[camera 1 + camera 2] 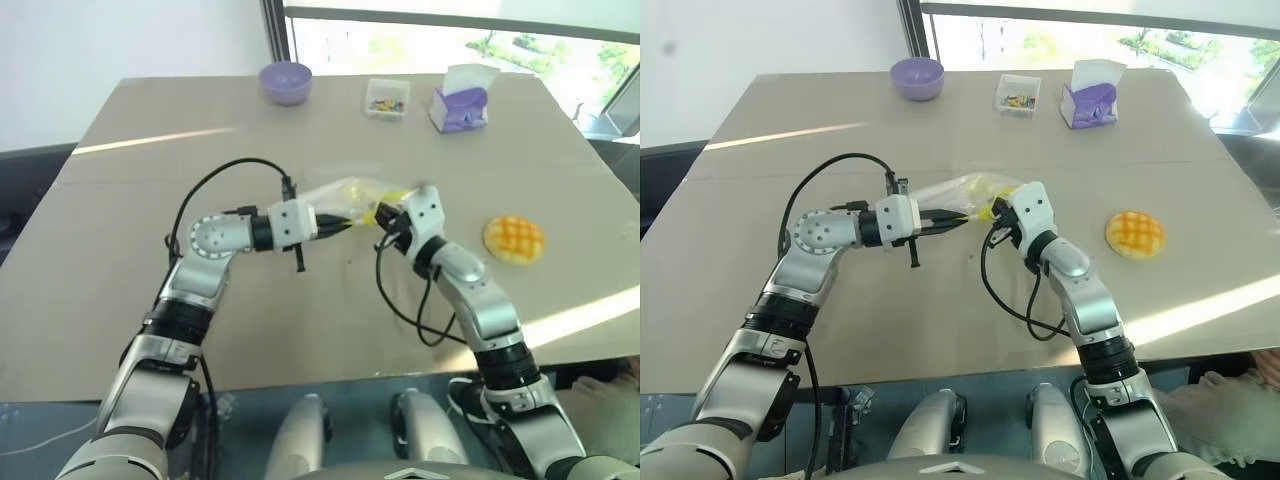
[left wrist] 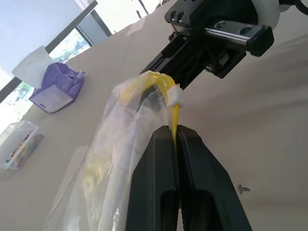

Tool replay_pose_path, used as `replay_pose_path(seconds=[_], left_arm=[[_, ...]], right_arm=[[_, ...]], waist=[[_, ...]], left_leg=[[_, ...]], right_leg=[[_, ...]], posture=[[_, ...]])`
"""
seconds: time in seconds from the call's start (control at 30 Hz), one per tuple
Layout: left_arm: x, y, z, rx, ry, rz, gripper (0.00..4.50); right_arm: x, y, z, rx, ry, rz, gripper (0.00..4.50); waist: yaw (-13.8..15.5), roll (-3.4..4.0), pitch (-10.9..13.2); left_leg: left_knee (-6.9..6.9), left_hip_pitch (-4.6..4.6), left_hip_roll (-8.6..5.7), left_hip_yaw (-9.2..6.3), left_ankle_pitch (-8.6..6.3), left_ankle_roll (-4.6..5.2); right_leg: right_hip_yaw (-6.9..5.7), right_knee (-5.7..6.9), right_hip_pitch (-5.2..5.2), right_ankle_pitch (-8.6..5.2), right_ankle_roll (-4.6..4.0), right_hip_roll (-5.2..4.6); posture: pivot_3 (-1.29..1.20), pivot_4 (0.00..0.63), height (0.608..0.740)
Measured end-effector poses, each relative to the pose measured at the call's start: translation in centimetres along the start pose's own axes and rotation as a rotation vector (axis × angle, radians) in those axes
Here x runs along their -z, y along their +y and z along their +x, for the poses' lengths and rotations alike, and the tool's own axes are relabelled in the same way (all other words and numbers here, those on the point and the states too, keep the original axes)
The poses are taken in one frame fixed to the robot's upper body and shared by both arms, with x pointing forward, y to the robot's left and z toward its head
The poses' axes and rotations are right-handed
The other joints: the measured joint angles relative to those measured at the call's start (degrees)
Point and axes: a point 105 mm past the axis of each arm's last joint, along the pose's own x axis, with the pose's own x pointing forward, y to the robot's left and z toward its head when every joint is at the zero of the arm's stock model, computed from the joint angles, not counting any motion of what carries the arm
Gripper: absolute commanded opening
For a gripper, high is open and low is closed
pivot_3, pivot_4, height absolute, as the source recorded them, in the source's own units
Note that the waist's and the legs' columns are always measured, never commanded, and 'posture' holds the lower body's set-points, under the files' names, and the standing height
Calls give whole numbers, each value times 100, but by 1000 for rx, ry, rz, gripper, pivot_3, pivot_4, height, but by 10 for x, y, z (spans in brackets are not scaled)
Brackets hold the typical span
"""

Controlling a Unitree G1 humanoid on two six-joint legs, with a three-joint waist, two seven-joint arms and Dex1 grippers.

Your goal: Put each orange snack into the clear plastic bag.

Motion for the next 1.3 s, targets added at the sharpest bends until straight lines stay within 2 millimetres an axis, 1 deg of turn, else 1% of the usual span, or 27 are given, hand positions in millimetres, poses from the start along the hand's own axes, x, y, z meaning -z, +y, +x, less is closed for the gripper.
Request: replay_pose_path(seconds=[0.2, 0.3, 0.43, 0.53, 0.63, 0.67, 0.83, 0.9, 0.93, 0.97, 1.03, 1.07, 1.1, 1.13, 1.17, 1.2, 1.23, 1.3], left_arm=[[5, 10, -6, -71, 10, -104, 0], [5, 10, -7, -61, 3, -116, 0], [4, 6, -7, -18, -5, -128, 0], [4, 4, -7, 16, -7, -131, 0], [5, 2, -7, 37, -2, -155, 0], [6, 2, -7, 39, 2, -167, 0], [8, 1, -7, 41, 13, -191, 0], [10, -1, -8, 41, 20, -197, 0], [10, -2, -8, 40, 22, -198, 0], [12, -2, -9, 37, 28, -202, 0], [15, -2, -9, 28, 46, -207, 0], [15, -2, -9, 21, 52, -207, 0], [16, -2, -9, 18, 56, -208, 0], [16, -2, -9, 12, 64, -205, 0], [17, -2, -9, 12, 66, -204, 0], [16, -2, -8, 8, 69, -205, 0], [16, -1, -7, 0, 72, -209, 0], [15, 0, -6, -10, 75, -214, 0]], right_arm=[[8, -9, -7, 22, 31, 27, 59], [7, -13, -8, 39, 32, -7, 59], [9, -21, -7, 77, 65, -185, 59], [24, -27, -7, 97, 149, -411, 59], [40, -32, -9, 97, 219, -584, 59], [44, -34, -10, 97, 236, -621, 59], [48, -35, -8, 86, 250, -709, 59], [51, -36, -9, 70, 269, -770, 579], [52, -36, -9, 68, 272, -778, 666], [53, -37, -10, 63, 280, -807, 1061], [49, -39, -9, 60, 276, -862, 2019], [46, -40, -9, 60, 274, -890, 2412], [43, -39, -8, 59, 265, -910, 2907], [40, -36, -6, 55, 251, -933, 3502], [39, -35, -6, 54, 246, -939, 3810], [37, -34, -6, 54, 237, -951, 4292], [33, -31, -5, 54, 220, -969, 4413], [32, -30, -4, 52, 213, -978, 4413]], waist=[[1, 0, 0], [0, 0, 0], [-4, 0, 0], [-8, 0, 0], [-8, 0, 0], [-8, 0, 0], [-14, 0, 0], [-13, 0, 0], [-12, 0, 0], [-11, 0, 0], [-10, -1, 0], [-9, -1, 0], [-13, -1, -1], [-18, -1, -1], [-20, -1, -1], [-21, -1, -1], [-21, -1, -1], [-18, -1, -1]], left_leg=[[0, 1, 0, 0, 0, 0], [0, 1, 0, 0, 0, 0], [0, 1, -1, 2, 0, 0], [1, 1, -1, 2, 0, 0], [1, 0, -2, 3, 0, 0], [1, 0, -2, 3, 0, -1], [1, 1, -1, 2, 0, 0], [1, 1, -1, 2, 0, 0], [1, 1, -1, 2, 0, 0], [1, 0, -1, 3, 0, -1], [2, 1, -1, 2, 0, 0], [3, 2, -1, 2, 0, 0], [3, 3, 0, 1, 0, 0], [3, 3, 0, 1, 0, -1], [3, 3, 1, 1, 0, 0], [3, 3, 1, 1, 0, 0], [3, 3, 1, 2, 0, 0], [5, 2, 1, 2, 0, -1]], right_leg=[[0, 1, 0, 0, 0, 0], [0, 1, 0, 0, 0, 0], [0, 2, 0, 0, 0, 0], [0, 1, -1, 0, 0, 0], [1, 0, -1, 0, 0, -1], [1, 0, 0, 0, 0, -1], [1, 0, 0, 0, 0, -1], [1, 0, 0, 0, 0, -1], [1, 0, 0, 0, 0, -1], [1, -1, 0, 0, 0, -1], [1, 0, 0, 0, 0, -1], [1, 1, 1, 0, 0, -1], [1, 2, 1, 0, 0, 0], [1, 2, 0, 0, 0, 1], [1, 2, 0, 0, 0, 2], [1, 2, 1, 0, 0, 2], [1, 2, 1, 0, 0, 1], [1, 2, 1, 0, 0, 1]], posture=[[0, 150, 737], [0, 150, 737], [0, 150, 737], [0, 150, 737], [0, 150, 737], [0, 150, 737], [0, 150, 737], [0, 150, 737], [0, 150, 737], [0, 150, 737], [0, 150, 737], [0, 150, 737], [0, 150, 737], [0, 150, 737], [0, 150, 737], [0, 150, 737], [0, 150, 737], [0, 150, 737]])
